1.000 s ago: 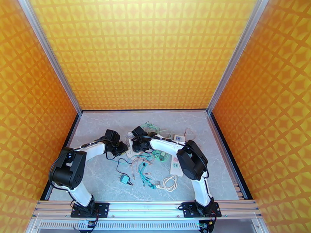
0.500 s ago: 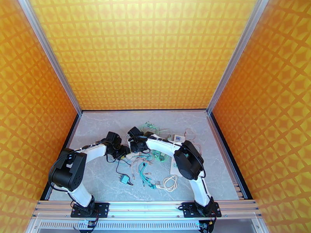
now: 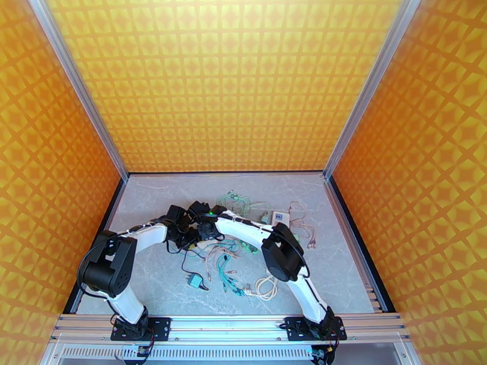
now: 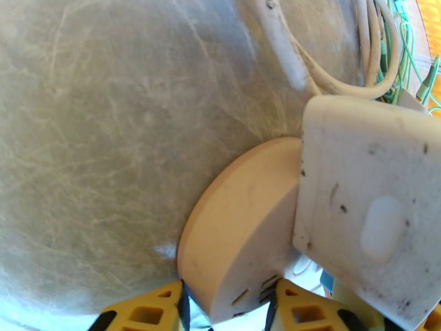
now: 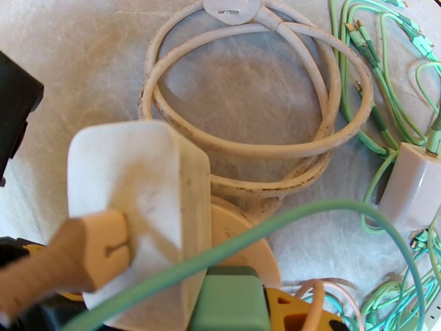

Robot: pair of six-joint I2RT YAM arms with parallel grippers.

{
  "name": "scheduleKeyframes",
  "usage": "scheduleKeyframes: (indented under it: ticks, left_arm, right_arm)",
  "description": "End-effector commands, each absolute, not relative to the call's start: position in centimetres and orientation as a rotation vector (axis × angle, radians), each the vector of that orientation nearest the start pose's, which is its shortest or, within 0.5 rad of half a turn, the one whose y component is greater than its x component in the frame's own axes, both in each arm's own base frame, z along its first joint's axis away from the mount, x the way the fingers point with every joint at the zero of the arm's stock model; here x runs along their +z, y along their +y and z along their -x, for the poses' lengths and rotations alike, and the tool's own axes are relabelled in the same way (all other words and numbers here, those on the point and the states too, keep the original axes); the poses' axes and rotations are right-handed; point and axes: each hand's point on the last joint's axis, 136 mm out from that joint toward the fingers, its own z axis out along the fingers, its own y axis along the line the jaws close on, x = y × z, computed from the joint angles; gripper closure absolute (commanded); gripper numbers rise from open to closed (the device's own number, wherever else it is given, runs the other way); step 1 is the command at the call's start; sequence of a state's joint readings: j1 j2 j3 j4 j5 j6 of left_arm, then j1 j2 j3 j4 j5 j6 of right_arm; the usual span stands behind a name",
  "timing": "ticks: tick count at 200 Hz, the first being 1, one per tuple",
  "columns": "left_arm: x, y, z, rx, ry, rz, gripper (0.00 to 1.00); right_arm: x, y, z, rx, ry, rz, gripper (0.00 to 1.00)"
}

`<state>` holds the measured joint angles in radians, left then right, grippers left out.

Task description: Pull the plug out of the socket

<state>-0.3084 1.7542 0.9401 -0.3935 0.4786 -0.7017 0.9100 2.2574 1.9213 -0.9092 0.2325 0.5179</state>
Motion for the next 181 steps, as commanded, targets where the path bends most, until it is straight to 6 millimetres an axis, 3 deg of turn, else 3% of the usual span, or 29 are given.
scheduleKeyframes:
  ticks: [1, 49, 92, 120, 142, 181]
  left_arm:
    - [-3.9, -17.2, -27.3, -0.611, 3.126, 0.503, 0.76]
    - [-4.8, -16.7, -26.3, -0.57, 3.165, 0.535, 0.77]
    - [-5.1, -16.1, -26.0, -0.539, 3.174, 0.562, 0.77]
    - [-4.8, -15.2, -26.1, -0.523, 3.158, 0.605, 0.77]
    - [-4.4, -14.0, -26.4, -0.507, 3.137, 0.652, 0.77]
    - [-3.2, -11.7, -27.4, -0.449, 3.084, 0.722, 0.77]
  right_arm:
    - [6.5, 46.3, -29.9, 0.354, 2.653, 0.679, 0.88]
    - [9.8, 43.5, -32.8, 0.485, 2.63, 0.534, 0.88]
    - [11.9, 39.9, -34.4, 0.466, 2.612, 0.462, 0.88]
    - [12.5, 37.5, -34.2, 0.449, 2.626, 0.439, 0.88]
    - [13.7, 37.3, -33.5, 0.584, 2.593, 0.427, 0.87]
    - [15.5, 36.8, -33.0, 0.658, 2.558, 0.43, 0.84]
